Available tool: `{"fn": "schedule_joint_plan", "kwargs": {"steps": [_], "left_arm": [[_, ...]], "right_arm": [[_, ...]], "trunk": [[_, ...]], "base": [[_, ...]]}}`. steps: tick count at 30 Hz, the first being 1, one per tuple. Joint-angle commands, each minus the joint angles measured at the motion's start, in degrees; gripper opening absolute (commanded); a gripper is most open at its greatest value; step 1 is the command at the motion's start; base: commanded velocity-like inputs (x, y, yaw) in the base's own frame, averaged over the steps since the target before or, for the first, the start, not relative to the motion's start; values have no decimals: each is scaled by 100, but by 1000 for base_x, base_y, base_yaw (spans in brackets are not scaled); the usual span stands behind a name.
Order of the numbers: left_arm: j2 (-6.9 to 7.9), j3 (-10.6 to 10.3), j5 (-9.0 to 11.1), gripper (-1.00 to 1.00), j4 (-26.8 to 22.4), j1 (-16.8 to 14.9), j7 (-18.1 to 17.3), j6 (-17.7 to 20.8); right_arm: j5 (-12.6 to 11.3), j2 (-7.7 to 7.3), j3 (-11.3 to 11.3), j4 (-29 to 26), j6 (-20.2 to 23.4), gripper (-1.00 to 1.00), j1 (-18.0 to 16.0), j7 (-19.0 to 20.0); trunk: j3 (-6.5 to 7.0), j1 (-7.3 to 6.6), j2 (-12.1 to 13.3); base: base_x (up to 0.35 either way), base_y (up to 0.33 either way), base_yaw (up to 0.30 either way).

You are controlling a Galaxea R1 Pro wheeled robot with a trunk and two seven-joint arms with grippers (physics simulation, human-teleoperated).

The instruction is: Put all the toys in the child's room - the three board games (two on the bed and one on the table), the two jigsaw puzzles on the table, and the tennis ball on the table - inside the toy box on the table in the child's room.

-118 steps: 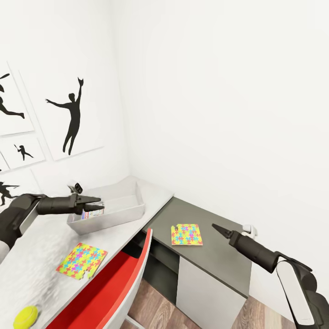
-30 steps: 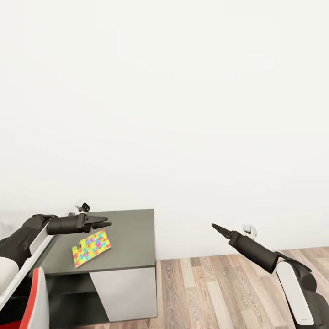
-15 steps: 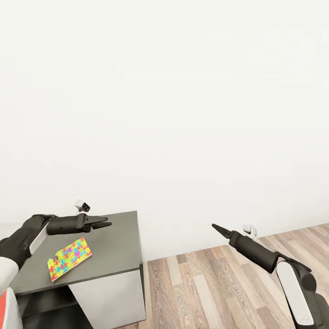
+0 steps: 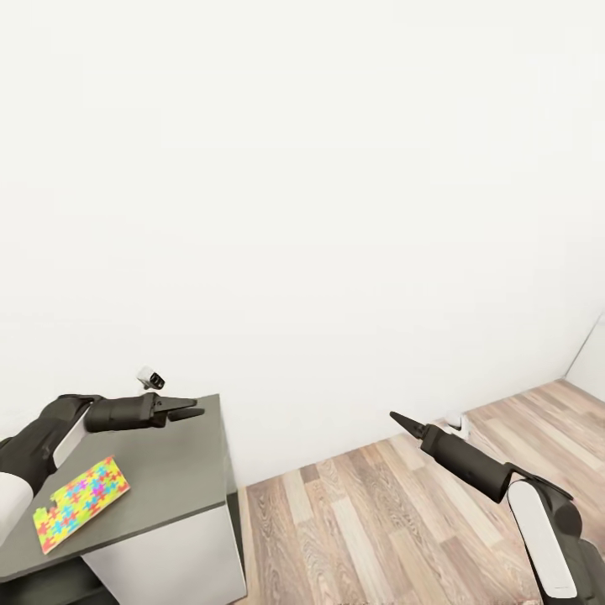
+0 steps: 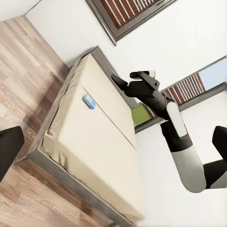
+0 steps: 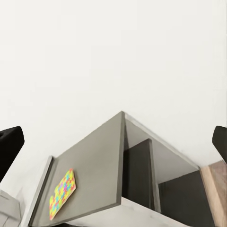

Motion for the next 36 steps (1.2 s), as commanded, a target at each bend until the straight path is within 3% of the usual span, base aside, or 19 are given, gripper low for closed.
{"fn": "schedule_joint_plan", "kwargs": {"steps": [1,36], "left_arm": [[12,-26,21,100,-1,-6,-20,60],[-14,-27,21,100,-1,-6,-20,90]], "right_arm": [[-10,2,-7,2,39,100,-8,12],[-14,10,-7,22,38,100,-8,2]], "trunk": [[-14,4,-14],[-14,4,-14]], "base": [[0,0,-277],[0,0,-277]]}}
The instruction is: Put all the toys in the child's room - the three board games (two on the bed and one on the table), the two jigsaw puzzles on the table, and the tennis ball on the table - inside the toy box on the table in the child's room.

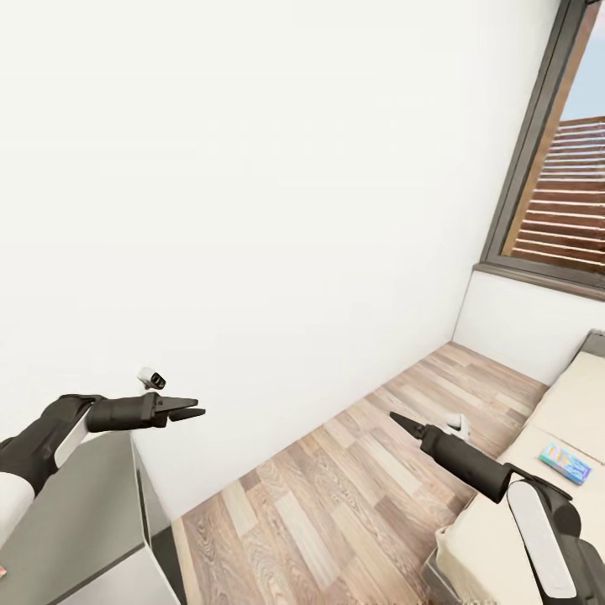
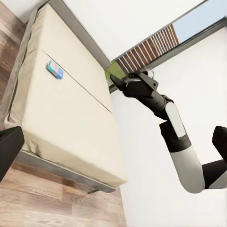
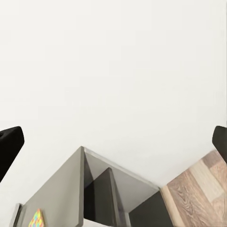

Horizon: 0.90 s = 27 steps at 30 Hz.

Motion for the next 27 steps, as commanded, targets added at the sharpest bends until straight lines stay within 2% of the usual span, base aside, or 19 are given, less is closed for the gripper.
{"fn": "schedule_joint_plan", "kwargs": {"steps": [1,9,20,27], "left_arm": [[8,-26,21,100,-1,-6,-20,63],[19,-29,21,100,-1,-6,-20,74],[-6,-32,6,100,-1,-6,-20,74],[-12,-30,-5,100,-1,-6,-20,80]], "right_arm": [[-8,2,-7,0,39,100,-8,13],[-8,-1,-7,1,34,100,-8,13],[-8,1,-128,1,29,100,-8,5],[-42,-1,-291,-7,27,100,-8,5]], "trunk": [[-14,4,-14],[-14,4,-14],[-14,4,-14],[-14,4,-14]], "base": [[0,0,-277],[101,0,-277],[289,0,-274],[321,0,-75]]}}
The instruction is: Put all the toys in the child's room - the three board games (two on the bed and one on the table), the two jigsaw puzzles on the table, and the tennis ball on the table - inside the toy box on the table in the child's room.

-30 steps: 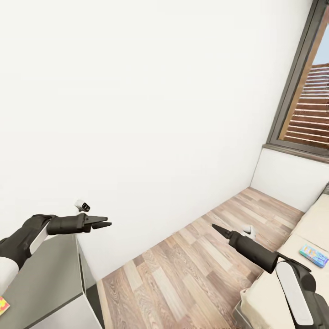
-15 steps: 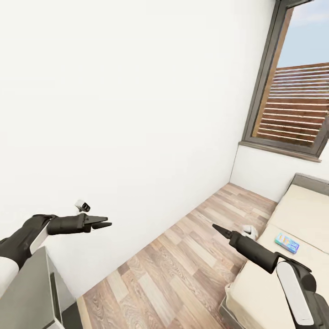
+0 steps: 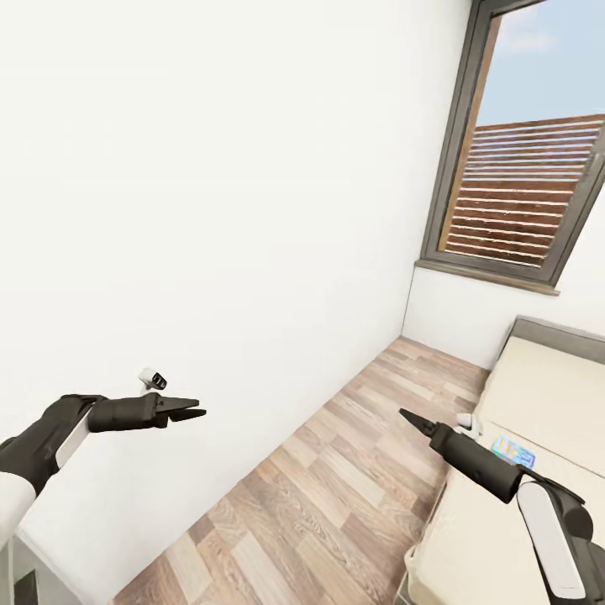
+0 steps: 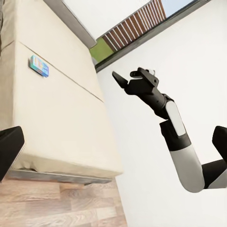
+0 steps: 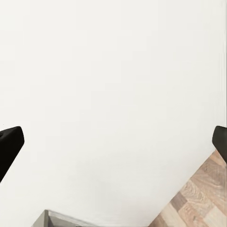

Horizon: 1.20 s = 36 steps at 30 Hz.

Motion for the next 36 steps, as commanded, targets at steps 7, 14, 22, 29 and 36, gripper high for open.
{"fn": "schedule_joint_plan", "kwargs": {"steps": [7,14,22,29,36], "left_arm": [[7,-31,19,100,1,-8,-21,63],[7,-32,12,100,1,-8,-21,63],[7,-31,11,100,1,-8,-21,60],[7,-33,10,100,1,-8,-21,62],[7,-32,10,100,1,-8,-21,61]], "right_arm": [[-26,4,-78,-3,58,100,-7,-2],[-28,4,-93,3,60,100,-7,0],[-28,4,-95,6,61,100,-7,-2],[-28,4,-103,7,61,100,-7,-6],[-28,4,-106,14,61,100,-7,-6]], "trunk": [[-13,7,-13],[-13,7,-13],[-13,7,-13],[-13,7,-13],[-13,7,-13]], "base": [[318,0,-166],[185,0,-265],[16,0,-272],[1,0,-273],[0,0,-273]]}}
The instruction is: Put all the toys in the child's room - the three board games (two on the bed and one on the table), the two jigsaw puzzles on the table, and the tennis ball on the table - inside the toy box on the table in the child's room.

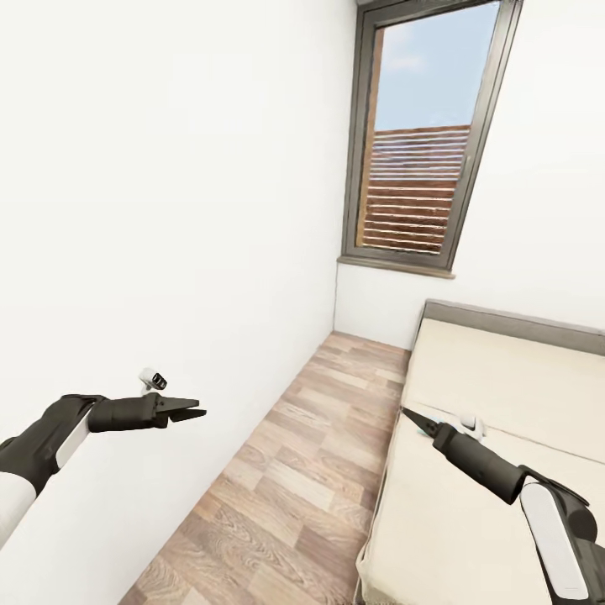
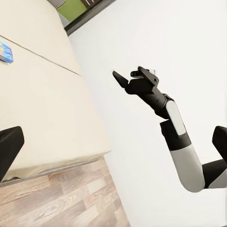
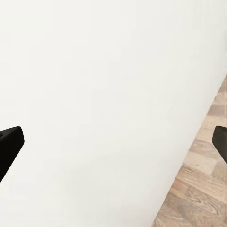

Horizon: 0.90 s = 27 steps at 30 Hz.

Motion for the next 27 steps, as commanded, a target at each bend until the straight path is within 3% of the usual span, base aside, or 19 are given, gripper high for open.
{"fn": "schedule_joint_plan", "kwargs": {"steps": [1,12,20,27], "left_arm": [[9,-26,20,100,-1,-6,-20,61],[9,-26,20,100,-1,-6,-20,62],[9,-26,20,100,-1,-6,-20,55],[9,-26,20,100,-1,-6,-20,55]], "right_arm": [[-7,2,-11,0,39,100,-8,13],[-7,2,-172,13,41,100,-8,9],[-7,1,-289,123,47,100,-8,5],[-7,2,-330,148,48,100,-8,0]], "trunk": [[-14,4,-14],[-14,4,-14],[-14,4,-14],[-14,4,-14]], "base": [[0,0,-273],[114,-4,-273],[249,-167,-273],[73,-49,-273]]}}
